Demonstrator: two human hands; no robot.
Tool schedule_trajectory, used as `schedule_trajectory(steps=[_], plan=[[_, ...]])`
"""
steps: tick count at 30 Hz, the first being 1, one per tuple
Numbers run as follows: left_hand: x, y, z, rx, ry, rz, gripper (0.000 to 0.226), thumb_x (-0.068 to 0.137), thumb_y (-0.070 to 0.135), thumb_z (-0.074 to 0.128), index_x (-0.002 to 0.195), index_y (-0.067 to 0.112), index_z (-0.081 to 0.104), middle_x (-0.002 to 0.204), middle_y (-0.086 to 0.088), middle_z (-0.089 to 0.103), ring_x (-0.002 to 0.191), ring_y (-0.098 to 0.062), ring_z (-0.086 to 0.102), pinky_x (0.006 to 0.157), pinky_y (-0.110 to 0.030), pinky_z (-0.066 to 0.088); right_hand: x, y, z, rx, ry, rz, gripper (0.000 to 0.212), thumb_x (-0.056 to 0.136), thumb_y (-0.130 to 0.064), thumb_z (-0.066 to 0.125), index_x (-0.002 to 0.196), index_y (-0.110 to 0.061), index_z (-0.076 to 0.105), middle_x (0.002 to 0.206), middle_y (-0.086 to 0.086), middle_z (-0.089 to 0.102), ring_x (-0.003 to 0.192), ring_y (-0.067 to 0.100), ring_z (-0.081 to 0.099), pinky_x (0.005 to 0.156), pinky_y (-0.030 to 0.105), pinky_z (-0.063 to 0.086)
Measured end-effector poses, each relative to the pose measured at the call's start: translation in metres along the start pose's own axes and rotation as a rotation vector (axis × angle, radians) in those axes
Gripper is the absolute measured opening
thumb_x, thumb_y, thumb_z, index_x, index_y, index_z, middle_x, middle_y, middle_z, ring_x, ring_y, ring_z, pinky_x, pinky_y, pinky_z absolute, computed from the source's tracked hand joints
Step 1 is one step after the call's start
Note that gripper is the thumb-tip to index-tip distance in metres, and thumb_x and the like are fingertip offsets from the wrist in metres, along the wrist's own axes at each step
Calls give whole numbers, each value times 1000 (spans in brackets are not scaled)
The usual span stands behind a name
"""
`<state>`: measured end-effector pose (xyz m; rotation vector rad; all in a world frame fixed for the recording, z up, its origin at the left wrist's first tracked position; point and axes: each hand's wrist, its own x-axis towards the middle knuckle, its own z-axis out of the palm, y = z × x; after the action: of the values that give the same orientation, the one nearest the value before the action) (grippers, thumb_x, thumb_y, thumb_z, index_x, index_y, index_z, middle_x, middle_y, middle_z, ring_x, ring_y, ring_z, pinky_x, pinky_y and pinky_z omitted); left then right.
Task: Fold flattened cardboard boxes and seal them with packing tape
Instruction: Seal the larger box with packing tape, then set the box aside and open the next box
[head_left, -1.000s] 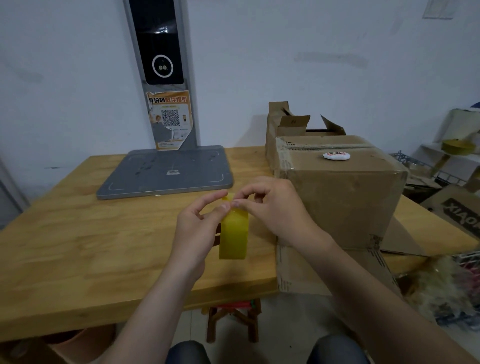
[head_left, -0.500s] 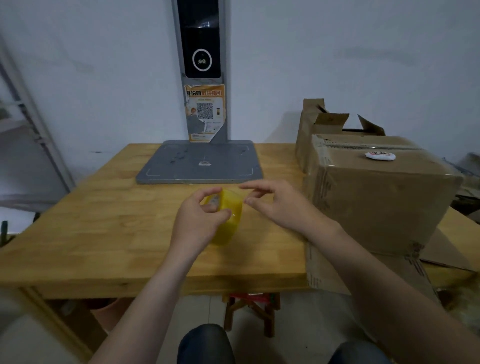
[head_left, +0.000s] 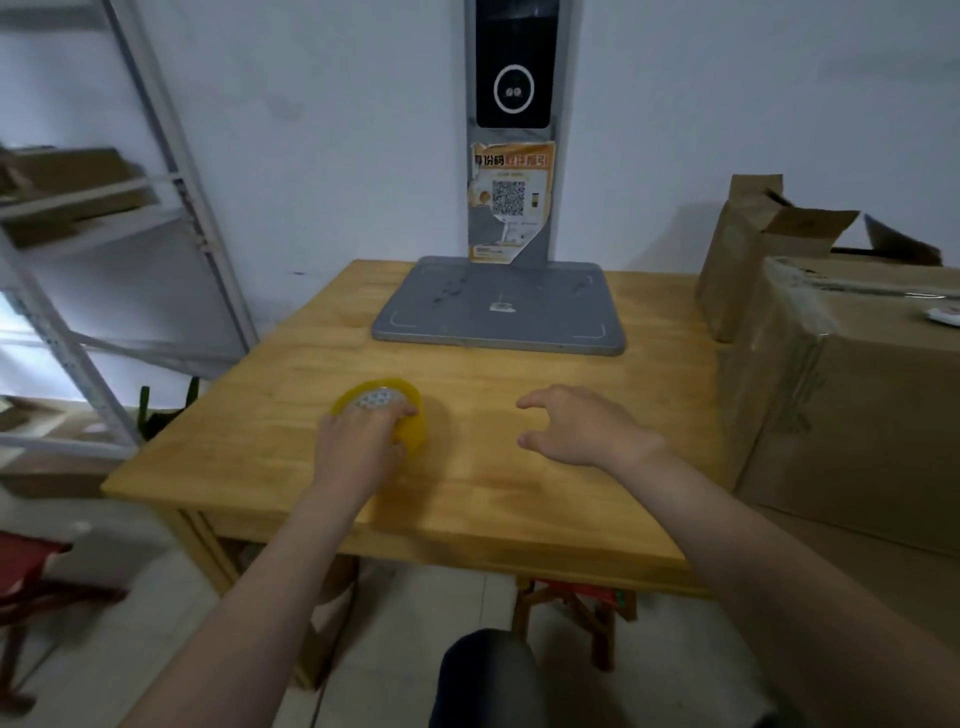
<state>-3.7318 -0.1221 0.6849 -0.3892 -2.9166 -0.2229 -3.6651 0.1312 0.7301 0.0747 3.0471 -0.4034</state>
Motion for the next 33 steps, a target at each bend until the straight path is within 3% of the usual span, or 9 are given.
schedule_trajectory(steps=[4, 8, 13, 18, 23, 26, 30, 33], plan=[[0, -4, 11, -23, -38, -27, 53, 95, 13, 55, 134, 48, 53, 121, 9, 69, 115, -21, 63, 92, -45, 42, 0, 0, 3, -13, -5, 30, 57, 94, -51, 62, 147, -37, 47, 154, -5, 45, 139, 25, 45, 106, 46, 46], [5, 6, 1, -74, -131, -23, 59, 92, 6, 56, 134, 46, 55, 139, 8, 59, 130, -24, 54, 104, -51, 44, -14, 8, -9, 2, 17, 32, 57, 94, -50, 64, 147, -37, 48, 154, -6, 45, 140, 23, 43, 106, 44, 45], [7, 45, -27, -109, -136, 78, 53, 91, 33, 74, 140, 37, 54, 138, 1, 61, 123, -24, 60, 88, -42, 56, -48, 30, -44, 10, 121, 17, 51, 94, -48, 64, 143, -35, 53, 152, -5, 48, 139, 21, 45, 108, 42, 44], [1, 133, -67, -228, -21, 296, 54, 90, 42, 74, 139, 37, 55, 144, 7, 57, 131, -23, 54, 99, -46, 51, -94, 61, -94, -27, 367, 18, 31, 102, -34, 53, 128, -28, 68, 131, 3, 58, 124, 28, 54, 102, 43, 47], [-2, 229, -105, -291, 72, 506, 48, 93, 37, 70, 139, 37, 55, 146, 9, 54, 136, -21, 49, 103, -48, 49, -141, 109, -149, -99, 577, 124, 35, 106, -29, 42, 131, -26, 67, 133, 4, 55, 128, 31, 43, 106, 46, 41], [0, 275, -116, -335, 101, 595, 46, 93, 38, 69, 138, 37, 57, 144, 10, 56, 134, -19, 51, 100, -47, 51, -157, 149, -172, -141, 581, 230, 37, 106, -27, 41, 135, -24, 65, 138, 4, 56, 132, 33, 37, 106, 49, 39], [2, 317, -116, -360, 104, 679, 45, 95, 37, 67, 140, 37, 57, 145, 12, 56, 134, -14, 51, 100, -39, 49, -160, 200, -185, -101, 427, 381, 32, 99, -28, 47, 115, -27, 74, 122, 1, 70, 113, 26, 59, 100, 46, 50], [3, 336, -112, -384, 78, 690, 49, 96, 37, 66, 143, 37, 53, 145, 12, 56, 132, -13, 53, 99, -38, 49, -157, 218, -190, -60, 399, 363, 23, 99, -27, 58, 108, -24, 78, 114, -4, 74, 105, 18, 65, 98, 35, 51]])
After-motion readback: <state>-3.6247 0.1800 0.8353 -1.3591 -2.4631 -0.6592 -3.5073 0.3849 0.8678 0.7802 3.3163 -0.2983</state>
